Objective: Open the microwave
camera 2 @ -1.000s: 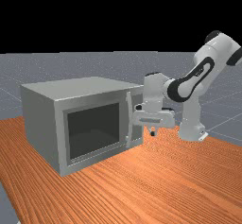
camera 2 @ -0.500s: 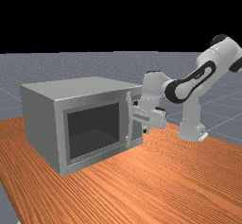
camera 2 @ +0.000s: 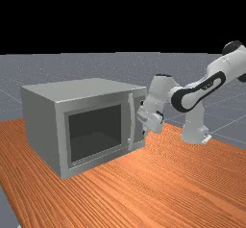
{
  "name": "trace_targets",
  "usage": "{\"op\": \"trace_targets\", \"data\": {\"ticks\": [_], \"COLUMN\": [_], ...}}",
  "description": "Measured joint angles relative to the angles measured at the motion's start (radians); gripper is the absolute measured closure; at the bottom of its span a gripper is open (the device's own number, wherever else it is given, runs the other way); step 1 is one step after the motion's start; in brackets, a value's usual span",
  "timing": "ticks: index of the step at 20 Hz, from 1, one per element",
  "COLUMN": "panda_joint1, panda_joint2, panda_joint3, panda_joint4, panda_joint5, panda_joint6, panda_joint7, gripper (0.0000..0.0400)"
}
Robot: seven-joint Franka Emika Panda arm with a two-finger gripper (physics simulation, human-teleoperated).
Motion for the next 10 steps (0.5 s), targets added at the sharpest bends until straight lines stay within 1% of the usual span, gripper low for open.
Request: {"op": "trace_targets", "data": {"ticks": [2,3,6,10], "panda_joint1": [0.006,0.008,0.007,0.033], "panda_joint2": [0.037,0.060,0.122,0.222], "panda_joint3": [-0.003,-0.004,-0.014,-0.014], "panda_joint4": [-0.007,-0.011,-0.008,-0.003], "panda_joint5": [0.002,0.007,-0.003,-0.021], "panda_joint6": [0.006,0.027,0.028,0.022], "panda_joint7": [0.076,0.096,0.212,0.396], "gripper": [0.0400,0.0400,0.0400,0.0400]}}
